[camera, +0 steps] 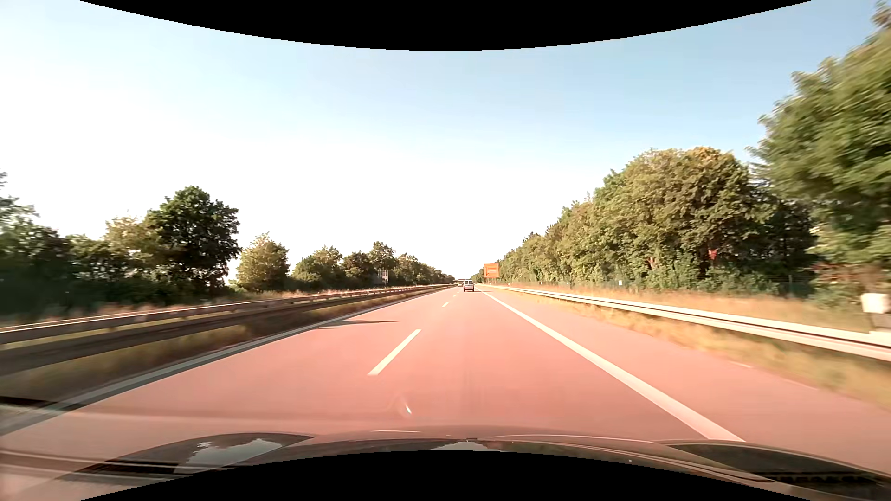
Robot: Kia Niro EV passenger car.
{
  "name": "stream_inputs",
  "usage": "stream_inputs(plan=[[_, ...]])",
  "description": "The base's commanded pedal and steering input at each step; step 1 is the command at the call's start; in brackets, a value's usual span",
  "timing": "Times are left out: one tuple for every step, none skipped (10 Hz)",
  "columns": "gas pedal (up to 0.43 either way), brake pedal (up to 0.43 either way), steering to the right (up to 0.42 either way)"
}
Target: Follow the waypoints while adhering to traffic rules and regulations
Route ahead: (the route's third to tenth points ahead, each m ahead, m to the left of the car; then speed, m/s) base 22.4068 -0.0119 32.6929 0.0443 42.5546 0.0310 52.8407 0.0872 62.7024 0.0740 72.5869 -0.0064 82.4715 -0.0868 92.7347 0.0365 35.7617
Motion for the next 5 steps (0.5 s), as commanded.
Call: stream_inputs(plan=[[0.370, 0.006, -0.002], [0.370, 0.006, -0.002], [0.370, 0.006, -0.002], [0.370, 0.006, -0.001], [0.370, 0.006, -0.002]])
